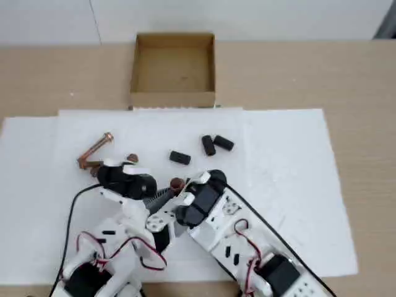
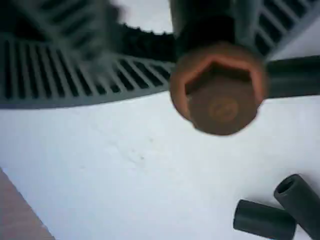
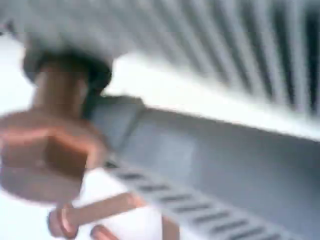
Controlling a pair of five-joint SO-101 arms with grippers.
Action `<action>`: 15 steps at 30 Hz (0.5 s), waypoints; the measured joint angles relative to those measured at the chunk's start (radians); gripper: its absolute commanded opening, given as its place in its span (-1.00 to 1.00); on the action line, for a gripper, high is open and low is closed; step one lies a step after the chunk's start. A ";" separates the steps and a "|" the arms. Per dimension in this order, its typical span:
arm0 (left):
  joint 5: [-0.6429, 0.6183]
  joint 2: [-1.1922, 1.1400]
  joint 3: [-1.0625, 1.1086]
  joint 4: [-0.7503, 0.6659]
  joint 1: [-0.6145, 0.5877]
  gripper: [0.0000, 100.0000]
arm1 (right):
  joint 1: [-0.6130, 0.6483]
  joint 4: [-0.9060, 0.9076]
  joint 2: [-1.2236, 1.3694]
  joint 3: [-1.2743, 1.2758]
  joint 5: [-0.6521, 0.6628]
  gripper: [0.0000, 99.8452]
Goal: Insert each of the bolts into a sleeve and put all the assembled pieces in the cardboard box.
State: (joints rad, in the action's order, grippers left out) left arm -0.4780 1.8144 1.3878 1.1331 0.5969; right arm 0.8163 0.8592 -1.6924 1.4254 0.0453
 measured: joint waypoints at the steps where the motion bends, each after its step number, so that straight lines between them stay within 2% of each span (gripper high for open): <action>1: -0.008 0.000 -0.003 0.000 -0.006 -0.48 | 0.000 0.000 0.000 0.000 0.000 -1.00; 10: 0.087 -0.008 -0.020 0.023 -0.157 -0.48 | 0.002 -0.002 -0.002 -0.003 -0.002 -1.00; 15: 0.104 -0.008 -0.091 0.031 -0.180 -0.54 | 0.002 -0.002 -0.003 -0.005 -0.002 -1.00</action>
State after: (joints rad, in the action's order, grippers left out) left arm -0.3736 1.8067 1.2973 1.1638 0.4173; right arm 0.8178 0.8577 -1.6955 1.4208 0.0437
